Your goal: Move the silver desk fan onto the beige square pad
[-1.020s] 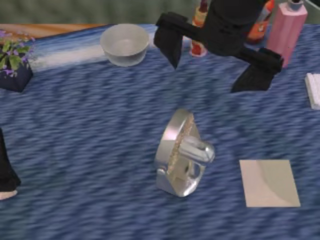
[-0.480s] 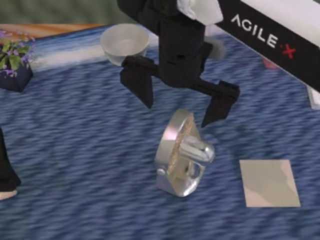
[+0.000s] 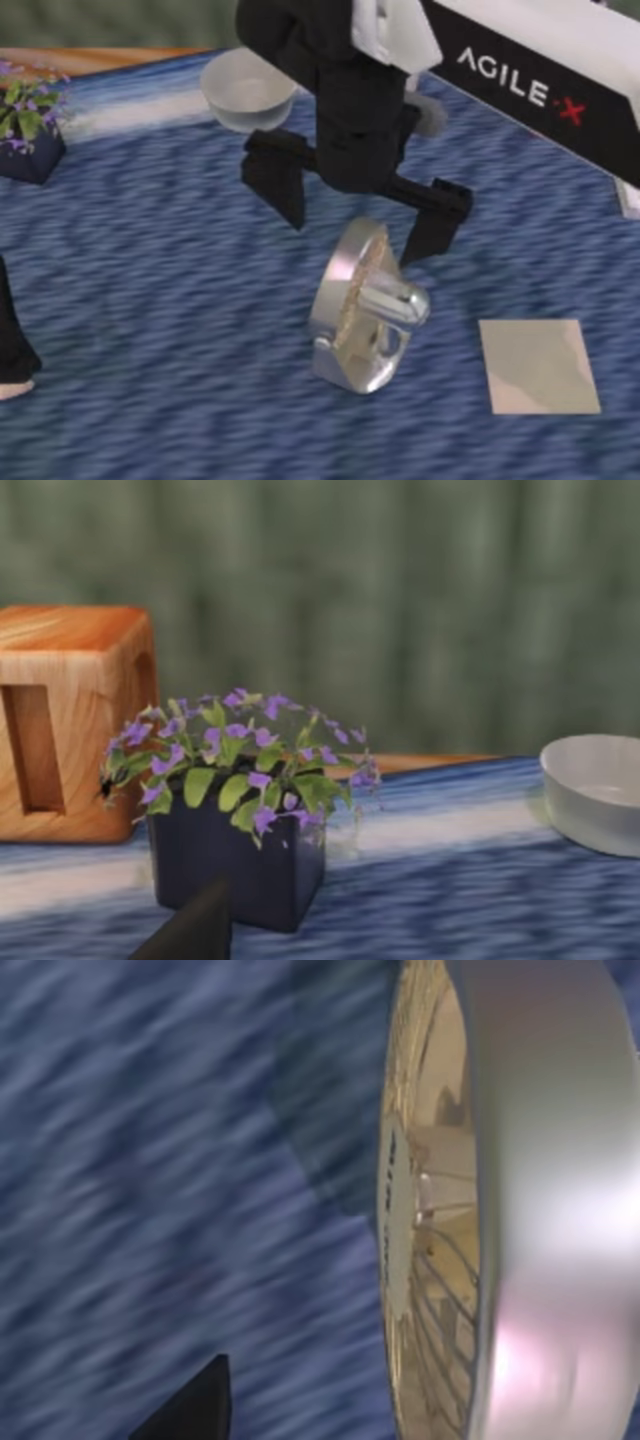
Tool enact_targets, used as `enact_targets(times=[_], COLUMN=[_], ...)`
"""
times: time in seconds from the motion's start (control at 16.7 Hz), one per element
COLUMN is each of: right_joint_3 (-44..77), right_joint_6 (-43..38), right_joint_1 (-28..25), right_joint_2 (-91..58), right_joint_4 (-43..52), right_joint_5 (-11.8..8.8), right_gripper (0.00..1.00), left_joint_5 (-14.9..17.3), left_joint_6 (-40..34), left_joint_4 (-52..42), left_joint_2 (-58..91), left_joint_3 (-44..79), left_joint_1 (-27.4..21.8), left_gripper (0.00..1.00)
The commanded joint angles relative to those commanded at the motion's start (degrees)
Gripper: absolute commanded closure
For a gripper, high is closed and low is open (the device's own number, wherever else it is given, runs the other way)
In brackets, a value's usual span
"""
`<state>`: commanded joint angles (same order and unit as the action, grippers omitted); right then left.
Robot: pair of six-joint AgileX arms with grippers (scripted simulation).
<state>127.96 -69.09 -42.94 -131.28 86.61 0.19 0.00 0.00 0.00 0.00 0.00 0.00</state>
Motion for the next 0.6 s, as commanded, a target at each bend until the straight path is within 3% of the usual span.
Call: enact_targets(times=[0.24,0.54,0.6], right_joint_3=[-8.43,-9.23,-9.23], right_joint_6=[-0.18,-0.22,-0.22], right_joint_1=[-0.2,-0.24,-0.24], right_joint_2=[1.31,1.45,1.45], right_joint_4=[-6.89,-7.66,-7.66], right_joint_5=[-0.02,-0.02,-0.02], right_gripper=[0.0,0.0,0.08], left_joint_5=[0.0,0.0,0.0], left_joint_6=[0.0,0.0,0.0], left_joint_4=[0.0,0.0,0.0], left_joint_2=[0.0,0.0,0.0], left_joint_3=[0.0,0.0,0.0], left_joint_1=[0.0,0.0,0.0], left_gripper=[0.0,0.0,0.0])
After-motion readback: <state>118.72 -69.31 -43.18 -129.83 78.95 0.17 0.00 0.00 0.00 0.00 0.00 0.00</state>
